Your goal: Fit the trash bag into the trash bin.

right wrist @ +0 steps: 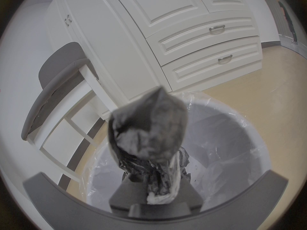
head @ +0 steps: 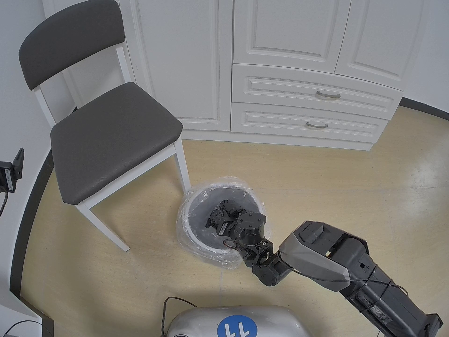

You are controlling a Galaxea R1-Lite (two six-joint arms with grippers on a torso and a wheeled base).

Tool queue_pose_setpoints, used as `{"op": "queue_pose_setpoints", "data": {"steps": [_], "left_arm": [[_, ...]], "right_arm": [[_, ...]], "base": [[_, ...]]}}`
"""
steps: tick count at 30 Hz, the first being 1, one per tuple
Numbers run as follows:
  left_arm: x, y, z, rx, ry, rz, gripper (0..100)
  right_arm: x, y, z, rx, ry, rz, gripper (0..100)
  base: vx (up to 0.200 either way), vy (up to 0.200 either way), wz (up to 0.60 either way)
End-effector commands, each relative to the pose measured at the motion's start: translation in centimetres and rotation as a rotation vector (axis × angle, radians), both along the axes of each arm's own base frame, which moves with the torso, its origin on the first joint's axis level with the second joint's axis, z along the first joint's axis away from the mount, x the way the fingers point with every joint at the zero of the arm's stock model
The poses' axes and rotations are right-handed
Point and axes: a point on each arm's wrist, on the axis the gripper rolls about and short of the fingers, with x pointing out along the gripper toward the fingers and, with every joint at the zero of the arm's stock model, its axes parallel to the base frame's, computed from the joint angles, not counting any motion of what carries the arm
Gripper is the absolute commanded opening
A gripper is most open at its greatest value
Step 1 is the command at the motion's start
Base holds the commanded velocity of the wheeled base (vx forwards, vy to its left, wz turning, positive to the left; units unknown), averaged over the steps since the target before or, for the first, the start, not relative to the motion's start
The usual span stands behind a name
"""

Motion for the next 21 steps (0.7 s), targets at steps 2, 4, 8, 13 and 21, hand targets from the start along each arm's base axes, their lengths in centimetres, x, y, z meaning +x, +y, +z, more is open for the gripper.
{"op": "queue_pose_setpoints", "data": {"steps": [2, 4, 8, 13, 21], "left_arm": [[-0.16, -0.03, -0.31, 0.022, 0.018, 0.003, 100], [-0.17, -0.03, -0.35, 0.023, 0.020, 0.003, 100], [-0.17, -0.03, -0.35, 0.023, 0.020, 0.003, 100], [-0.17, -0.03, -0.35, 0.023, 0.020, 0.003, 100], [-0.17, -0.03, -0.35, 0.023, 0.020, 0.003, 100]], "right_arm": [[-0.16, -0.06, 0.77, 0.003, -0.001, 0.007, 0], [-0.11, -0.13, 0.75, 0.002, 0.000, 0.005, 0], [-0.11, -0.13, 0.75, 0.003, 0.001, 0.005, 0], [-0.11, -0.12, 0.77, 0.004, 0.000, 0.005, 0], [-0.16, -0.06, 0.79, 0.005, -0.002, 0.005, 100]], "base": [[0.000, 0.000, 0.00], [0.000, 0.000, 0.00], [0.000, 0.000, 0.00], [0.000, 0.000, 0.00], [0.000, 0.000, 0.00]]}}
